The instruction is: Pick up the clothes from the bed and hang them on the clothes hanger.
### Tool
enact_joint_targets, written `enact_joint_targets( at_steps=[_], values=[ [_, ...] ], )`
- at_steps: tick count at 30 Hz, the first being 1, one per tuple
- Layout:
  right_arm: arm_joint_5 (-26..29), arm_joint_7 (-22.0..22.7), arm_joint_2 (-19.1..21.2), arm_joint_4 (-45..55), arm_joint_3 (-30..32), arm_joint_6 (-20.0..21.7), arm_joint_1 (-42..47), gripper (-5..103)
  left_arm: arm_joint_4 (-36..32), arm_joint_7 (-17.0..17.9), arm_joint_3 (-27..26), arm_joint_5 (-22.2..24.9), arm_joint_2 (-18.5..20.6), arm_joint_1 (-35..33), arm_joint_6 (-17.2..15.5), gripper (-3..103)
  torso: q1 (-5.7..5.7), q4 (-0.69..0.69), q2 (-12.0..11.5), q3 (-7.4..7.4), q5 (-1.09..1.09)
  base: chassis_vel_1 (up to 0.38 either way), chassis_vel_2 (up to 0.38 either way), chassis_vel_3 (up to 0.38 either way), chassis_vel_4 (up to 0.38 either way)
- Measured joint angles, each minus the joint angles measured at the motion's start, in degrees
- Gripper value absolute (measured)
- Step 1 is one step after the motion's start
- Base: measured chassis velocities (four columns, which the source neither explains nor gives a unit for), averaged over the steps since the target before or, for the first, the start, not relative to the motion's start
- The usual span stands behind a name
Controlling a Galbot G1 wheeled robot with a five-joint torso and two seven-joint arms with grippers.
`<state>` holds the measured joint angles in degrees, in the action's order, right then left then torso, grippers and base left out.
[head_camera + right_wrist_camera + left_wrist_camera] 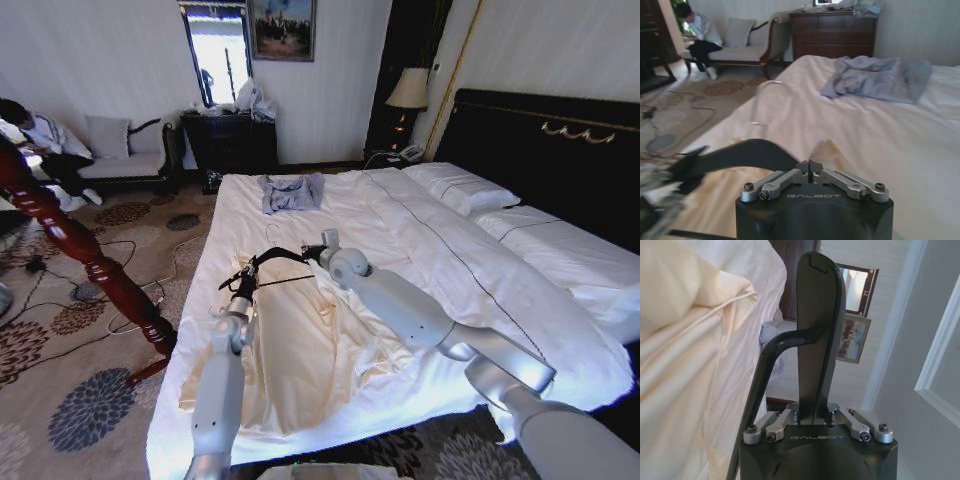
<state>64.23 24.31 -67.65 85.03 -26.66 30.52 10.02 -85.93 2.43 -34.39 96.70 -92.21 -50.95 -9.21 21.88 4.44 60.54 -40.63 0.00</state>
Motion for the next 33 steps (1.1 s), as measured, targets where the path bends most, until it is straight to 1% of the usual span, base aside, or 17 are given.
enact_joint_targets(
  at_steps=[9, 16, 23, 30, 32, 33],
  values=[
    [0.9, -0.2, -1.8, -0.5, -0.3, 0.0, -1.7, 0, -0.1, -0.6, 3.0, -0.3, 0.0, -1.1, -0.1, 23, 0.0, 0.03, 0.0, 0.0, -0.01, 0.0, 0.0, 0.0, 0.0],
    [3.2, 0.3, -3.7, 0.2, -1.2, 0.3, -2.3, 0, 0.1, -1.3, 3.9, -0.6, 0.0, -0.5, 0.2, 23, 0.0, 0.01, 0.0, 0.0, -0.01, 0.0, 0.0, 0.0, 0.0],
    [6.1, 1.1, -3.5, 2.4, -1.5, 0.9, -1.5, 0, 0.7, -1.7, 3.6, -0.2, 0.1, 0.7, 0.2, 23, 0.0, 0.01, 0.0, 0.0, -0.01, 0.0, 0.0, 0.0, 0.0],
    [6.1, 1.0, -2.9, 3.3, -1.9, 1.2, -0.5, 0, 0.3, -1.9, 3.2, 0.0, 0.1, 0.4, 0.0, 23, 0.0, 0.02, 0.0, 0.0, 0.0, 0.0, 0.0, 0.0, 0.0],
    [6.5, 1.1, -3.0, 3.5, -2.0, 1.4, -0.5, -2, 0.1, -1.9, 3.1, 0.0, 0.1, 0.3, 0.0, 23, 0.0, 0.02, 0.0, 0.0, 0.0, 0.0, 0.0, 0.0, 0.0],
    [6.7, 1.1, -3.0, 3.7, -2.1, 1.5, -0.5, 3, 0.1, -2.0, 3.1, 0.0, 0.1, 0.3, 0.0, 23, 0.0, 0.01, 0.0, 0.0, 0.0, 0.0, 0.0, 0.0, 0.0]
  ],
)
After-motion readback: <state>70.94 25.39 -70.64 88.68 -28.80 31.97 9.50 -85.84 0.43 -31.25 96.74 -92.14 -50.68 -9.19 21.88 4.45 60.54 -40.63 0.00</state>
